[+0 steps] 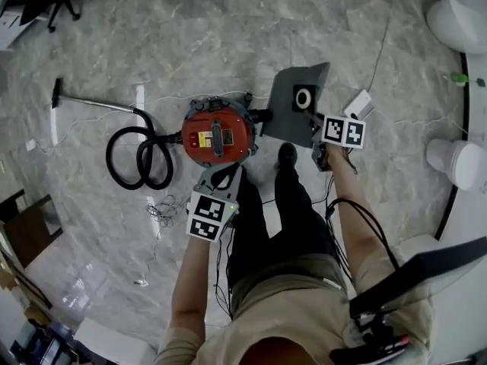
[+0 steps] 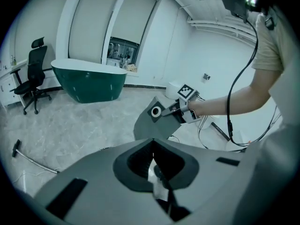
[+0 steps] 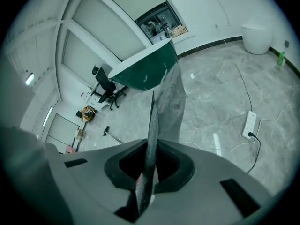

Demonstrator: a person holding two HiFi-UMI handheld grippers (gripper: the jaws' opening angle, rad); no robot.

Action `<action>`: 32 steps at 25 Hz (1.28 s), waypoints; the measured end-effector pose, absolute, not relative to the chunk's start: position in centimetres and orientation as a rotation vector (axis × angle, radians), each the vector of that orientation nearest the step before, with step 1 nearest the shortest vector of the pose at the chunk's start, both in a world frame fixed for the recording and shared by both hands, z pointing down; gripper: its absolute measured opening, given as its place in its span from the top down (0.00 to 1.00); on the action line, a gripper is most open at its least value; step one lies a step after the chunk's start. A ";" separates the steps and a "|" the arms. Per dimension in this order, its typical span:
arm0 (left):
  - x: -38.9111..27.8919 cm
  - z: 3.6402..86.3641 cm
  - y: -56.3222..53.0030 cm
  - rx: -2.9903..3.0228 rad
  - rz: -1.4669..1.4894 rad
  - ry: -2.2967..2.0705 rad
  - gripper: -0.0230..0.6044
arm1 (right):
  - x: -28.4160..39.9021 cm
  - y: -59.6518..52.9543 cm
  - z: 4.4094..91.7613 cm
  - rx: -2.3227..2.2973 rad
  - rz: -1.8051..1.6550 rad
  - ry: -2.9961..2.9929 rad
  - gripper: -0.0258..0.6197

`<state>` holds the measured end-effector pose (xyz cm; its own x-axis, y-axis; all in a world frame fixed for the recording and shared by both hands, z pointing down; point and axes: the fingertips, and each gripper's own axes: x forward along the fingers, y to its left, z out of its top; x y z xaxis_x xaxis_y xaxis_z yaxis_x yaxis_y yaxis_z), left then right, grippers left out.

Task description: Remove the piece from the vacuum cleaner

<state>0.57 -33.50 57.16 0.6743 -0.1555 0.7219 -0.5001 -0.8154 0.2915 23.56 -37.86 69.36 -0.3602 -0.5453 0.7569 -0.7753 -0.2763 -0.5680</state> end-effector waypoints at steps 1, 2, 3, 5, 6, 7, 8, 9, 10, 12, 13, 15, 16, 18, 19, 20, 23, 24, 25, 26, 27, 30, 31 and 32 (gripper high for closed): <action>0.6 56.2 -33.6 2.425 0.983 -0.510 0.96 | 23.5 -37.5 68.1 1.654 1.712 -1.760 0.93; 0.6 55.3 -33.8 2.435 0.984 -0.513 0.96 | 23.5 -37.3 67.0 1.659 1.728 -1.772 0.93; 0.7 54.4 -34.0 2.445 0.981 -0.522 0.96 | 23.6 -37.3 65.8 1.658 1.737 -1.790 0.92; 0.8 52.6 -34.3 2.457 0.961 -0.554 0.96 | 23.5 -37.7 63.6 1.637 1.727 -1.836 0.92; 0.7 51.7 -34.3 2.460 0.947 -0.572 0.96 | 23.4 -37.8 62.6 1.621 1.710 -1.856 0.92; 0.4 50.9 -34.3 2.462 0.933 -0.589 0.96 | 23.1 -37.7 61.7 1.606 1.690 -1.872 0.92; 0.1 50.0 -34.3 2.464 0.917 -0.604 0.96 | 22.9 -37.6 60.8 1.592 1.667 -1.883 0.92; -0.3 49.1 -34.3 2.466 0.901 -0.619 0.96 | 22.6 -37.6 59.8 1.577 1.642 -1.892 0.92; -0.6 48.2 -34.4 2.470 0.886 -0.632 0.96 | 22.3 -37.5 58.8 1.560 1.615 -1.902 0.93; -1.1 46.2 -34.6 2.484 0.853 -0.652 0.96 | 21.7 -37.2 56.7 1.530 1.566 -1.924 0.92; -1.5 45.2 -34.7 2.493 0.836 -0.661 0.96 | 21.3 -36.9 55.6 1.521 1.545 -1.936 0.93; -2.7 43.2 -35.0 2.514 0.809 -0.684 0.96 | 20.2 -36.6 53.5 1.504 1.514 -1.961 0.93; -3.4 42.3 -35.2 2.526 0.797 -0.699 0.96 | 19.5 -36.4 52.6 1.494 1.502 -1.973 0.93; -4.4 40.4 -35.1 2.556 0.762 -0.726 0.96 | 18.4 -35.8 50.7 1.475 1.470 -1.985 0.93; -4.8 39.6 -34.9 2.572 0.740 -0.738 0.96 | 18.1 -35.3 49.7 1.471 1.446 -1.992 0.93; -5.2 38.8 -34.5 2.584 0.720 -0.750 0.96 | 17.7 -34.9 48.8 1.471 1.420 -2.006 0.93; -6.6 37.3 -33.3 2.602 0.690 -0.777 0.96 | 16.3 -34.0 46.7 1.481 1.376 -2.076 0.93; -6.8 37.0 -33.1 2.610 0.684 -0.778 0.96 | 16.0 -33.8 46.1 1.489 1.366 -2.094 0.93; -6.8 36.7 -33.0 2.621 0.678 -0.773 0.96 | 15.9 -33.4 45.5 1.499 1.357 -2.107 0.93; -6.8 36.5 -32.8 2.634 0.673 -0.762 0.96 | 15.8 -32.9 45.1 1.511 1.349 -2.114 0.93; -6.7 36.4 -32.6 2.646 0.671 -0.749 0.96 | 15.7 -32.4 44.8 1.519 1.344 -2.118 0.93; -6.9 36.4 -31.8 2.659 0.667 -0.722 0.96 | 14.8 -31.0 45.1 1.512 1.339 -2.113 0.93; -7.0 36.6 -31.5 2.655 0.667 -0.713 0.96 | 14.5 -30.4 45.3 1.505 1.345 -2.108 0.93; -7.0 36.9 -31.2 2.649 0.668 -0.704 0.96 | 14.2 -29.9 45.6 1.498 1.353 -2.102 0.93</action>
